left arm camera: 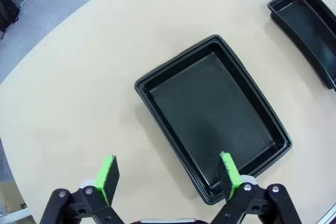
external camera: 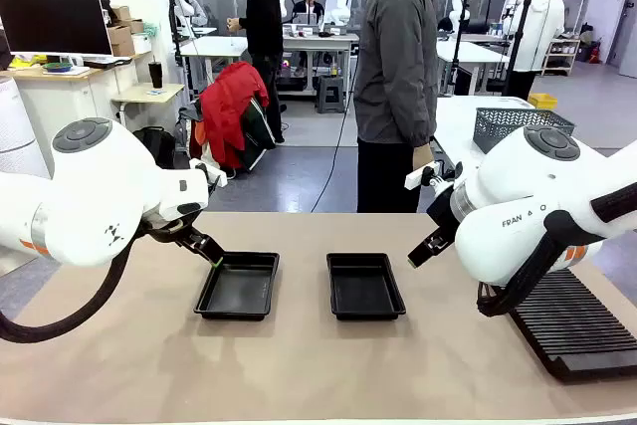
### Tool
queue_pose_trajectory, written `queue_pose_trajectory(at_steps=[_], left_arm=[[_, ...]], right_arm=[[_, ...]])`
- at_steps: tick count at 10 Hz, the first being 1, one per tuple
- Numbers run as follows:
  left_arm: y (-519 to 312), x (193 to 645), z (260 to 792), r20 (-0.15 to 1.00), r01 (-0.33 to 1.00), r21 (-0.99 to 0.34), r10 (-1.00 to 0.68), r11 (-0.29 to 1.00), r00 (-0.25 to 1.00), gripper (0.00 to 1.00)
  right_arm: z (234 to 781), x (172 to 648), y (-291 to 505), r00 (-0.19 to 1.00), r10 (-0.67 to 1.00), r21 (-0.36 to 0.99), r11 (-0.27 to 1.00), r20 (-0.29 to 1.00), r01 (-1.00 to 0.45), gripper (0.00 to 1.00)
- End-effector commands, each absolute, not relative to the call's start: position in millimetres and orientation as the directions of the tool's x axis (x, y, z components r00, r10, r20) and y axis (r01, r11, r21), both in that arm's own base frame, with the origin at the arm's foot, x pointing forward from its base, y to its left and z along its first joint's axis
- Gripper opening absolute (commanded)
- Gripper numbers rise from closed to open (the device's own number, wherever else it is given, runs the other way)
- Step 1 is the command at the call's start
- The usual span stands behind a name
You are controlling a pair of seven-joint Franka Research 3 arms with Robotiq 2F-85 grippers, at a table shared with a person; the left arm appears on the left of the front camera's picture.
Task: Inspect and transfer BCBs to ESD trays.
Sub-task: Pick up the Blank PCB from the PCB Rack and place it in the left ESD tray.
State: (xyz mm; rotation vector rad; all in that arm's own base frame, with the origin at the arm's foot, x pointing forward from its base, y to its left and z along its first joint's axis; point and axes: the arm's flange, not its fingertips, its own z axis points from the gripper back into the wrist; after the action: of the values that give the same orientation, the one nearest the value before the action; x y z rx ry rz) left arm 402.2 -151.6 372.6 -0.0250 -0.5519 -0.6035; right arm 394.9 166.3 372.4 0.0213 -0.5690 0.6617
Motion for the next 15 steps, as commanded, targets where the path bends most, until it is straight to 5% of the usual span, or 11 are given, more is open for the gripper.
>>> queue_pose_trajectory(at_steps=[1, 11, 15], left_arm=[[-152, 402, 372, 0.499, 0.545, 0.135, -0.532, 0.828, 0.684, 1.00], [-152, 402, 373, 0.499, 0.545, 0.135, -0.532, 0.827, 0.684, 1.00], [-151, 390, 424, 0.498, 0.491, 0.020, -0.434, 0.871, 0.751, 1.00]], right_arm=[[372, 395, 166, 0.643, 0.575, -0.158, 0.794, 0.506, -0.587, 1.00], [372, 395, 166, 0.642, 0.576, -0.159, 0.794, 0.506, -0.587, 1.00], [432, 389, 157, 0.715, 0.485, -0.079, 0.850, 0.503, -0.521, 1.00]])
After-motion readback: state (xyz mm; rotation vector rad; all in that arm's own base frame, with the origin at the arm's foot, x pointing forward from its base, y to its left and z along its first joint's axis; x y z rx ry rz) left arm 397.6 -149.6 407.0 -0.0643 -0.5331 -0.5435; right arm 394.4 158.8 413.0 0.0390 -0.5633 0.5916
